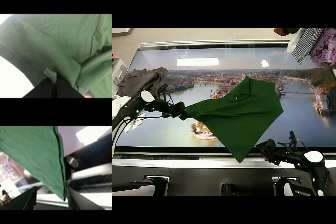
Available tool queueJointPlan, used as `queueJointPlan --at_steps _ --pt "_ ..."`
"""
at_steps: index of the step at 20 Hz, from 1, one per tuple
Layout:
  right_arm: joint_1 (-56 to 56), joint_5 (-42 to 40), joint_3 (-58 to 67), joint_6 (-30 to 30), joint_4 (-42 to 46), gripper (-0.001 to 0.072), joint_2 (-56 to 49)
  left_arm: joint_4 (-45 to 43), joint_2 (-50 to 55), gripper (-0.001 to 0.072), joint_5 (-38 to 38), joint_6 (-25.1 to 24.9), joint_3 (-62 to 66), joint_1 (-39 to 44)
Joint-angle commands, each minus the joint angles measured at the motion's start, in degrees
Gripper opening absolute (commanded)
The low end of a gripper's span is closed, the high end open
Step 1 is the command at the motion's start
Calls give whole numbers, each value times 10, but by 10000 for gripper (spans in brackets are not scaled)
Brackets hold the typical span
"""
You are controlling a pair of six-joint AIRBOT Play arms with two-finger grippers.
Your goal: Fold the clothes and pants, and hang the long-sleeved shirts on hangers.
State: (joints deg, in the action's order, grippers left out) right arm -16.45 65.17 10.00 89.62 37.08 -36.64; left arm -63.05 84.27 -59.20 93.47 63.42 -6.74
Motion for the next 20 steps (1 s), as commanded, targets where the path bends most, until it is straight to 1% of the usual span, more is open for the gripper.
queueJointPlan --at_steps 1,4,6,8,10,12,13,15,16,17,18,20 --pt "0 -24 -5 -74 -4 411 3 0 0 19 1 0 0 0" --pt "0 -55 9 -154 -4 402 3 0 0 19 1 0 0 0" --pt "0 -82 33 -159 6 401 0 0 0 19 1 0 0 0" --pt "0 -87 45 -159 12 401 -24 0 0 19 3 0 0 0" --pt "0 -73 45 -157 14 401 -72 0 1 19 3 0 0 0" --pt "45 -92 45 -157 5 401 -123 0 1 19 3 0 0 0" --pt "87 -115 45 -143 5 402 -146 0 1 19 3 0 0 0" --pt "173 -173 45 -81 7 402 -187 0 1 19 3 0 0 0" --pt "198 -197 45 -58 6 402 -201 0 1 19 3 0 0 0" --pt "215 -217 45 -47 3 402 -208 0 1 19 2 0 0 0" --pt "221 -228 45 -47 -7 401 -209 0 1 19 2 0 0 0" --pt "221 -233 46 -50 -28 398 -209 0 1 19 2 0 0 0"
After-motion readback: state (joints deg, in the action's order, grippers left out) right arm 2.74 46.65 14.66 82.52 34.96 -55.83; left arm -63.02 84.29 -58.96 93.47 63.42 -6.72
